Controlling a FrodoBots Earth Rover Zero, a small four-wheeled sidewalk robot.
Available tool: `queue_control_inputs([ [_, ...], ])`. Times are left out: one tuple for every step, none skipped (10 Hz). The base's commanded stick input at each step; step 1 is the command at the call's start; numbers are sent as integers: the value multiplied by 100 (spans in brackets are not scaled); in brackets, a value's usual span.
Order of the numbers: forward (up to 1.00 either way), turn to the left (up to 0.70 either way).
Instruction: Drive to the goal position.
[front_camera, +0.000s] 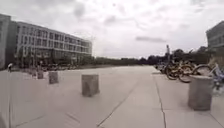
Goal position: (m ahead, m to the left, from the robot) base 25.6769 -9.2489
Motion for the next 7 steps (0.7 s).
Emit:
queue_control_inputs([
  [100, 0],
  [100, 0],
  [100, 0],
  [100, 0],
  [100, -1],
  [100, -2],
  [100, -35],
])
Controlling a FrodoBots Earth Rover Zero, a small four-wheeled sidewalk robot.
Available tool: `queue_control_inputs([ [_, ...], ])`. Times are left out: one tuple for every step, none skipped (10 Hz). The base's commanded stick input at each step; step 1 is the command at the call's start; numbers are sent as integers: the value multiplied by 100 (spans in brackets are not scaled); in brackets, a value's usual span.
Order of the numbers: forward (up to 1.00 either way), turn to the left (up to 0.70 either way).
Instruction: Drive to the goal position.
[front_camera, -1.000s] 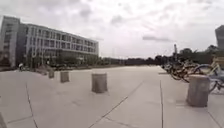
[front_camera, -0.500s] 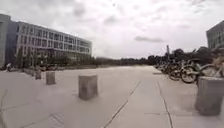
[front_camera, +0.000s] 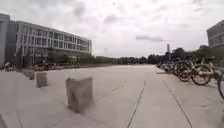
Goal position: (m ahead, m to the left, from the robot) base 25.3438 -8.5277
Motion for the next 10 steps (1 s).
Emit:
queue_control_inputs([
  [100, -40],
  [100, -40],
  [100, -40],
  [100, -33],
  [100, -5],
  [100, -1],
  [100, 0],
  [100, 0],
  [100, 0],
  [100, 0],
])
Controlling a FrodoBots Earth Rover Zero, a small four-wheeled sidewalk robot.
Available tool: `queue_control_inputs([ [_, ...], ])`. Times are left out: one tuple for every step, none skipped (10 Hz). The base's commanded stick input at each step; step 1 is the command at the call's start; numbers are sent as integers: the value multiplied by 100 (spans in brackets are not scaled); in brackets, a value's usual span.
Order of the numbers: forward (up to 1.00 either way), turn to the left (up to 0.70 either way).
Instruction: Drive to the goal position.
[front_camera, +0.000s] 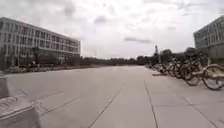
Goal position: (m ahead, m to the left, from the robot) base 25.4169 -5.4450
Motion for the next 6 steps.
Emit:
queue_control_inputs([
  [100, 0],
  [100, 0],
  [100, 0],
  [100, 0],
  [100, 0],
  [100, 0],
])
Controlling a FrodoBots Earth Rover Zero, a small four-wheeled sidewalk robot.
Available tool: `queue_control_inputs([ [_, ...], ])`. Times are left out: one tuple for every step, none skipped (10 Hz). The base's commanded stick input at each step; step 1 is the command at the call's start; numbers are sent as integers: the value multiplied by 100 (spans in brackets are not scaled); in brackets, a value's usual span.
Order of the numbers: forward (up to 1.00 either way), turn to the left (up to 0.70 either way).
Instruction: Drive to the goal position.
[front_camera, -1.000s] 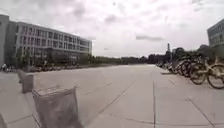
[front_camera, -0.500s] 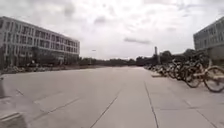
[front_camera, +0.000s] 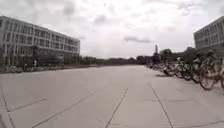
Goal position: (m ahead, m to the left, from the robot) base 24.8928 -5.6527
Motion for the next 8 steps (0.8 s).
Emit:
queue_control_inputs([
  [100, 0],
  [100, 0],
  [100, 0],
  [100, -3],
  [100, -18],
  [100, -24],
  [100, -7],
  [100, 0],
])
